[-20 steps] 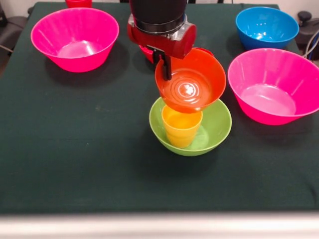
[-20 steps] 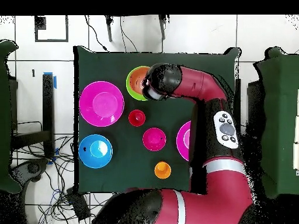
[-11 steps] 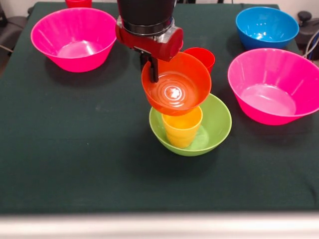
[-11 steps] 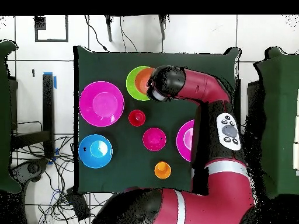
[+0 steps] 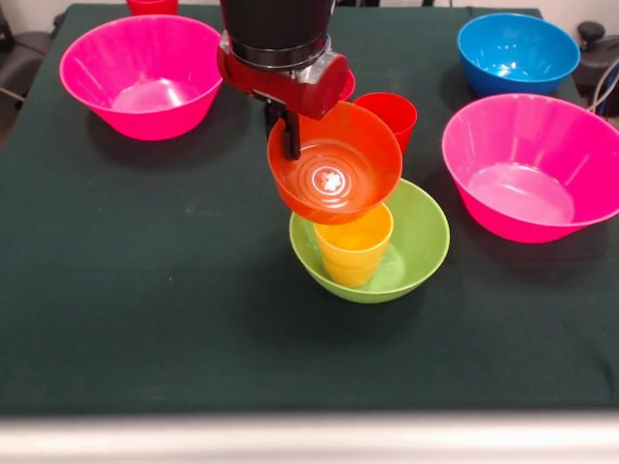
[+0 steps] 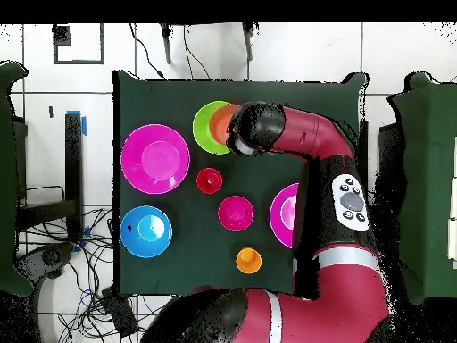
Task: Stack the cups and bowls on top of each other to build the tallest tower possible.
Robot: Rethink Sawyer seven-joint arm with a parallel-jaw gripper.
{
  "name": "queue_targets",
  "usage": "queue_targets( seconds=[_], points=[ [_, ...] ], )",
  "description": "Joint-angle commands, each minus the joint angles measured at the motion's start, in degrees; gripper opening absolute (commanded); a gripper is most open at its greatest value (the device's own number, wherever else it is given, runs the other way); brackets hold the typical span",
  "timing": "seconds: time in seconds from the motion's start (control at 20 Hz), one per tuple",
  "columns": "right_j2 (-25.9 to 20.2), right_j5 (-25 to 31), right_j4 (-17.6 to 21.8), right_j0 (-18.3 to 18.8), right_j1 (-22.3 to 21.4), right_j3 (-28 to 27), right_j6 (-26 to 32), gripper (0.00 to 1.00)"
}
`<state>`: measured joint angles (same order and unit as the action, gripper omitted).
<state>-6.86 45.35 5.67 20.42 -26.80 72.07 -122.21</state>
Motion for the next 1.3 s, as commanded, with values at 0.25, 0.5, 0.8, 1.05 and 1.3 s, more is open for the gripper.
queue_targets(
  seconds=[0.25,0.5,0.8,1.05,1.3],
  points=[
    [-5.38,-9.39,0.17,-0.13,1.26,6.41,-0.94,0.00],
    [-6.32,-11.40,-0.03,0.78,1.08,8.05,-0.09,0.00],
    [-7.15,-14.51,0.30,1.56,1.63,9.74,0.27,0.00],
    [-8.02,-13.98,-0.35,2.14,0.72,11.53,0.55,0.00],
    [-9.08,-15.24,-0.35,2.95,0.58,13.31,0.79,0.00]
  ],
)
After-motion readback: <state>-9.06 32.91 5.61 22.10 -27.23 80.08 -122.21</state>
